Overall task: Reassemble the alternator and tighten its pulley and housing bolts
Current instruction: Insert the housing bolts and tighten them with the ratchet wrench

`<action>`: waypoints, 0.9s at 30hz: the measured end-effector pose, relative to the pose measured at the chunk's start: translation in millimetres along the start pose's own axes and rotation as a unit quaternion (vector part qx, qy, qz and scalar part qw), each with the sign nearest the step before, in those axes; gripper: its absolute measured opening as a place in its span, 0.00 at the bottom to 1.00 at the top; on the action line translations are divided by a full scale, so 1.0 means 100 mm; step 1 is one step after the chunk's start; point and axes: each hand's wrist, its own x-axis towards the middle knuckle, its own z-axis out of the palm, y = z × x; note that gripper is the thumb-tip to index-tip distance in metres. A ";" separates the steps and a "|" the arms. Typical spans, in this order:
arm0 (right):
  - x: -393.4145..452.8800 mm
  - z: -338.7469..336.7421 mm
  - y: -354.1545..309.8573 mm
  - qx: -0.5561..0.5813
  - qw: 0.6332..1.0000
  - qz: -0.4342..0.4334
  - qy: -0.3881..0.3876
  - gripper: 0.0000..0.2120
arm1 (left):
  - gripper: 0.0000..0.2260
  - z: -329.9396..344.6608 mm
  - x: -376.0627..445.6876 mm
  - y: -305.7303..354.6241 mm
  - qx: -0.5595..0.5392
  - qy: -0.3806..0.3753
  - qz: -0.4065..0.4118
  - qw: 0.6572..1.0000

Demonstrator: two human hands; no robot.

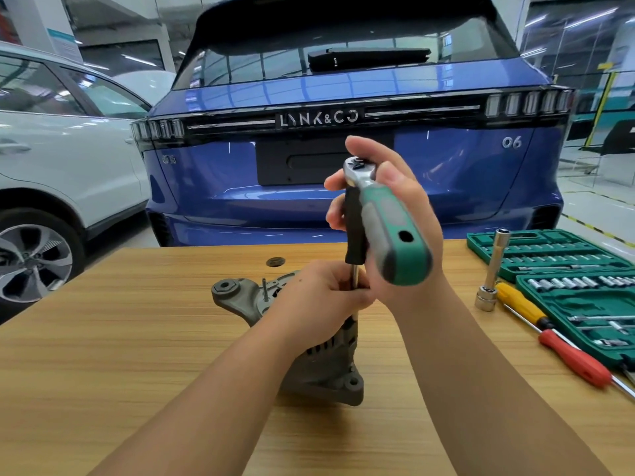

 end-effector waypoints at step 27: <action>0.06 0.00 0.04 0.022 0.998 0.044 -0.047 0.20 | 0.09 -0.02 -0.03 0.08 -0.030 0.006 0.002 1.000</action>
